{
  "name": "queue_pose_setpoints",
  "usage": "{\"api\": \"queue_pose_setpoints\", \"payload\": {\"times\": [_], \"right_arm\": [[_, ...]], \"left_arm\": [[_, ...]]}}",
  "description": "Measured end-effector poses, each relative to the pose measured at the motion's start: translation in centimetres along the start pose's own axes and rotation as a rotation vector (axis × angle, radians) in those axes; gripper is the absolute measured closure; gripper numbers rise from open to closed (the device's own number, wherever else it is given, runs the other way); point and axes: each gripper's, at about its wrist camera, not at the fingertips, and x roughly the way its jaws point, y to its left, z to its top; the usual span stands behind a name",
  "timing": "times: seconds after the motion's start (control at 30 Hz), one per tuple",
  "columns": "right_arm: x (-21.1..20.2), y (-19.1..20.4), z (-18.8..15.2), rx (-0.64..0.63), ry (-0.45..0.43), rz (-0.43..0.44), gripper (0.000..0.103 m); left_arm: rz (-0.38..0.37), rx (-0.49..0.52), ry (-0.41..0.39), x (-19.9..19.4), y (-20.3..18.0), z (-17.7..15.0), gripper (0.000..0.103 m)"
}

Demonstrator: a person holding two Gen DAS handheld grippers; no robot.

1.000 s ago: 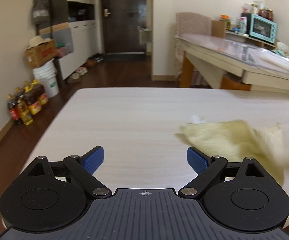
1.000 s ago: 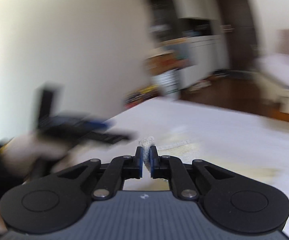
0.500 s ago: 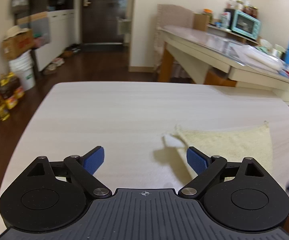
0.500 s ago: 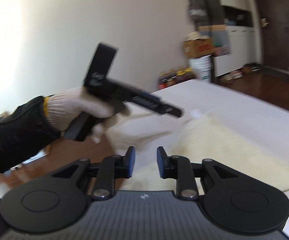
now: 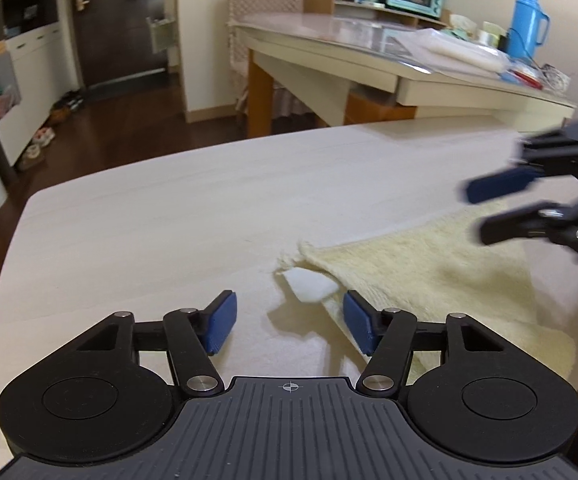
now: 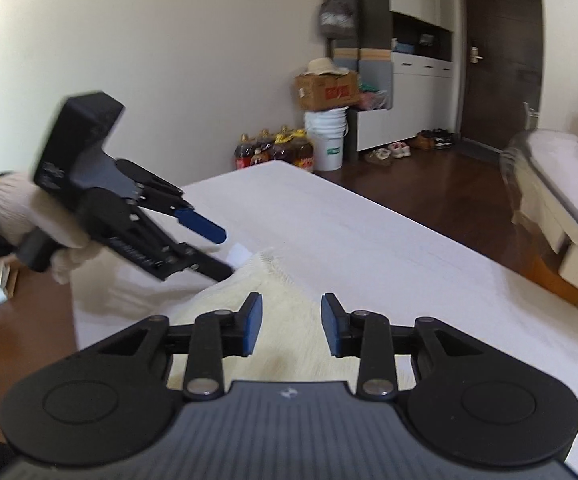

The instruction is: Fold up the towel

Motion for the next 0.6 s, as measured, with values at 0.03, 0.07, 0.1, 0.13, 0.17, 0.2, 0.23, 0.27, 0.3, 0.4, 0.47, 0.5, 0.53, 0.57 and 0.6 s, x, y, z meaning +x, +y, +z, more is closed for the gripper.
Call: {"api": "queue_pose_setpoints", "payload": {"times": [0.03, 0.07, 0.1, 0.13, 0.17, 0.2, 0.23, 0.27, 0.3, 0.4, 0.47, 0.5, 0.53, 0.57, 0.6], "right_arm": [[1.1, -0.1, 0.4, -0.017, 0.014, 0.015, 0.067], [2.3, -0.3, 0.8, -0.031, 0.033, 0.038, 0.067], [3.4, -0.5, 1.2, -0.034, 0.052, 0.064, 0.065], [4.3, -0.6, 1.5, -0.032, 0.066, 0.088, 0.065], [5.3, -0.7, 1.9, -0.031, 0.081, 0.112, 0.065], [6.0, -0.8, 2.2, -0.019, 0.089, 0.134, 0.065], [6.5, -0.9, 2.4, 0.001, 0.091, 0.155, 0.065], [6.8, -1.0, 2.6, 0.013, 0.094, 0.167, 0.065], [7.1, -1.0, 2.8, 0.02, 0.095, 0.17, 0.065], [7.9, -1.1, 3.1, 0.014, 0.102, 0.153, 0.064], [8.5, -1.0, 3.1, 0.004, 0.109, 0.145, 0.065], [8.7, -0.9, 3.0, -0.008, 0.109, 0.142, 0.065], [8.8, -0.7, 3.0, -0.024, 0.107, 0.138, 0.065], [9.1, -0.5, 3.0, -0.047, 0.108, 0.133, 0.066], [9.3, -0.2, 2.9, -0.071, 0.111, 0.127, 0.068]], "left_arm": [[-0.011, 0.011, 0.006, 0.1, 0.0, 0.1, 0.04], [-0.02, 0.02, 0.011, 0.2, 0.0, 0.1, 0.04], [-0.022, 0.02, 0.013, 0.3, -0.1, 0.0, 0.039], [-0.014, 0.02, 0.013, 0.7, -0.5, -0.2, 0.038], [-0.004, 0.023, 0.012, 0.4, -0.5, -0.3, 0.038], [0.005, 0.024, 0.009, 0.2, -0.4, -0.4, 0.038], [0.014, 0.022, 0.006, -0.1, -0.2, -0.6, 0.038], [0.021, 0.019, 0.003, -0.3, -0.1, -0.7, 0.038], [0.025, 0.016, 0.001, -0.5, 0.1, -0.9, 0.038], [0.04, 0.011, -0.005, -0.8, 0.4, -1.1, 0.038], [0.043, 0.006, -0.009, -0.8, 0.5, -1.1, 0.037], [0.044, 0.004, -0.011, -0.8, 0.5, -1.1, 0.037], [0.045, 0.001, -0.012, -0.8, 0.6, -1.1, 0.037], [0.047, -0.001, -0.014, -0.8, 0.6, -1.2, 0.037], [0.048, -0.004, -0.016, -0.8, 0.6, -1.2, 0.037]]}}
